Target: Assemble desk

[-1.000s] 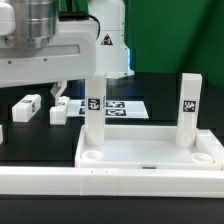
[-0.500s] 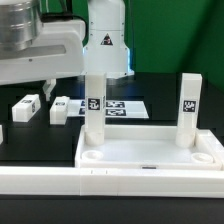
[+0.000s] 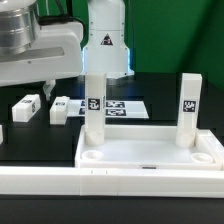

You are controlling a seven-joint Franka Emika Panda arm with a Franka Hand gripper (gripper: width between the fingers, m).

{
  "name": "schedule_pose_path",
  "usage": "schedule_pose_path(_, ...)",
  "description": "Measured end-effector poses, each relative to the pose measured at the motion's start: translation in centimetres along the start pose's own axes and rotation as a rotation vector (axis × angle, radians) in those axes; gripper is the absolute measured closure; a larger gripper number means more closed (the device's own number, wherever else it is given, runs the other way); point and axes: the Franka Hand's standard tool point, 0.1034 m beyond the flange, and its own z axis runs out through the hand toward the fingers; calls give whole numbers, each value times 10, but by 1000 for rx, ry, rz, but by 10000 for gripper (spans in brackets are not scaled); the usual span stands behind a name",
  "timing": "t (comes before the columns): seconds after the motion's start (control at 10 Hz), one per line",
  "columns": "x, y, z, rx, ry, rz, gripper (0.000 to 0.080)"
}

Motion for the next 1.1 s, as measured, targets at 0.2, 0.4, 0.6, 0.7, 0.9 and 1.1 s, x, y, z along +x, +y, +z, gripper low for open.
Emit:
schedule_pose_path(0.2, -13, 0, 7, 43, -27, 92, 151)
schedule_pose_path(0.4, -31, -7, 20, 83, -72, 172, 151)
schedule_pose_path(0.6, -33, -14, 26, 103, -92, 190, 151)
schedule_pose_path(0.7, -33, -14, 26, 103, -92, 190, 151)
schedule_pose_path(0.9, -36, -16, 29, 116, -118, 190, 151)
schedule_pose_path(1.1, -50, -20, 34, 166, -193, 279, 151)
